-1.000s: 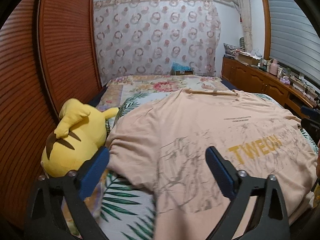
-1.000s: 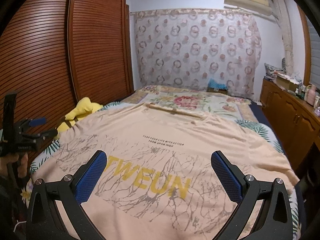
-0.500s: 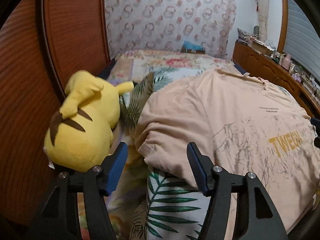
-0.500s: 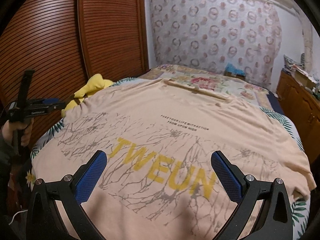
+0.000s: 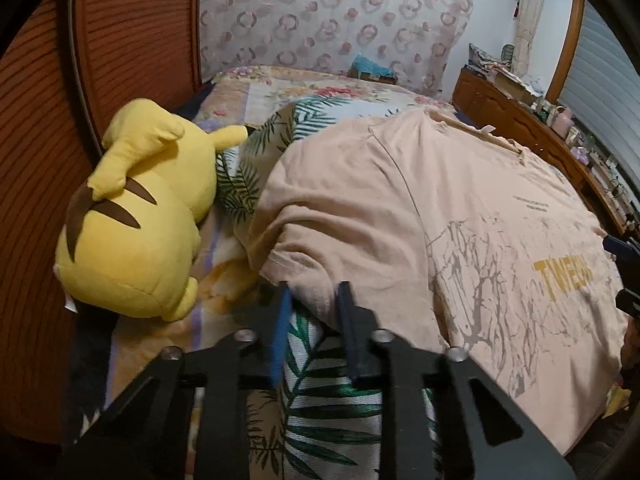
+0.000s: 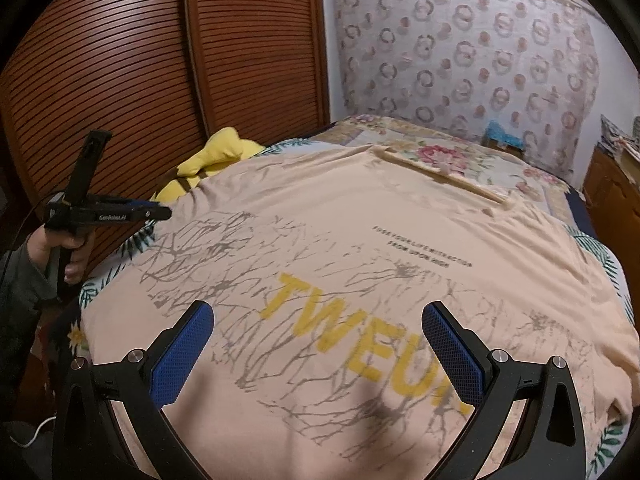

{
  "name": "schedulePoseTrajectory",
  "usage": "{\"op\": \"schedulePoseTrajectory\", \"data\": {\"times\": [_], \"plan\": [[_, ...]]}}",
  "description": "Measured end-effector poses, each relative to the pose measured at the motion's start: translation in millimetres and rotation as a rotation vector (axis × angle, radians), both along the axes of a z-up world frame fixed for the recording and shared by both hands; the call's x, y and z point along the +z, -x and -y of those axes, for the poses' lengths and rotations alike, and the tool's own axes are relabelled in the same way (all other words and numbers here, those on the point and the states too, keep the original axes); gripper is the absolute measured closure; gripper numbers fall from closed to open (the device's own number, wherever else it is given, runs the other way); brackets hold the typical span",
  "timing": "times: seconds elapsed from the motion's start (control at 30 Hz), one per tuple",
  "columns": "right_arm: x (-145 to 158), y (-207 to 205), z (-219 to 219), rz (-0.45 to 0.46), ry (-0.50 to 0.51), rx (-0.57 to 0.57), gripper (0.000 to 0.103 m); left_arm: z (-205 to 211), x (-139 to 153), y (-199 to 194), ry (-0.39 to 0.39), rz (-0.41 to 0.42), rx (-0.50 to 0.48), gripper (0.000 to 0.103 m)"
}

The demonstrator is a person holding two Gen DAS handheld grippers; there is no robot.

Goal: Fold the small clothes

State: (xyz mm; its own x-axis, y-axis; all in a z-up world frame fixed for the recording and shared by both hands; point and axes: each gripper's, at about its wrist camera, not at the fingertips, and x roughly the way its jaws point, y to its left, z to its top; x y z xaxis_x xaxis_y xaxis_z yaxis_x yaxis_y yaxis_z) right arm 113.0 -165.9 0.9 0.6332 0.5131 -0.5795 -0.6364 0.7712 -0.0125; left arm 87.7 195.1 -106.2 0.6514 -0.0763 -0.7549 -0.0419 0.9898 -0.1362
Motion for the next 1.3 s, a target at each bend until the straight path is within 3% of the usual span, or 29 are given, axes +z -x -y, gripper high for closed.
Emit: {"op": "schedulePoseTrajectory", "data": {"times": [0.3, 0.57, 0.73, 0.77, 0.83, 0.87, 0.97, 1.03, 1.13, 1.3], "plan": [[1.1, -17.6, -4.1, -0.023, 0.012, 0.045, 0.0, 22.6, 35.1, -1.9, -0.013, 0.101, -0.049, 0.097], [5.9, -13.1, 20.5, -0.018, -0.04, -0.004, 0.0, 77.8, 68.7, -18.6, 0.009, 0.16, -0.192, 0.098], [6.6, -1.7, 33.4, 0.0, -0.058, -0.032, 0.0, 101.0, 75.8, -13.2, -0.007, 0.177, -0.226, 0.096], [5.2, 0.8, 35.4, 0.0, -0.061, -0.035, 0.0, 101.7, 77.2, -10.5, -0.016, 0.181, -0.221, 0.093], [2.7, 3.5, 40.0, -0.002, -0.062, -0.038, 0.0, 101.8, 80.7, -1.5, -0.038, 0.201, -0.199, 0.072], [1.2, 5.1, 40.5, -0.002, -0.06, -0.038, 0.0, 99.3, 82.5, 1.1, -0.041, 0.214, -0.191, 0.067], [2.5, 8.1, 39.0, 0.006, -0.054, -0.033, 0.0, 85.3, 87.8, 11.7, -0.018, 0.254, -0.158, 0.046], [6.1, 6.4, 36.3, 0.009, -0.054, -0.018, 0.0, 75.8, 88.6, 15.8, -0.022, 0.273, -0.12, 0.023], [10.8, -2.3, 28.0, 0.007, -0.046, 0.025, 0.004, 57.7, 88.1, 18.7, -0.029, 0.278, -0.083, 0.021], [15.8, -21.9, 1.5, 0.006, -0.021, 0.122, 0.019, 39.9, 83.3, 20.5, -0.058, 0.286, -0.011, 0.021]]}}
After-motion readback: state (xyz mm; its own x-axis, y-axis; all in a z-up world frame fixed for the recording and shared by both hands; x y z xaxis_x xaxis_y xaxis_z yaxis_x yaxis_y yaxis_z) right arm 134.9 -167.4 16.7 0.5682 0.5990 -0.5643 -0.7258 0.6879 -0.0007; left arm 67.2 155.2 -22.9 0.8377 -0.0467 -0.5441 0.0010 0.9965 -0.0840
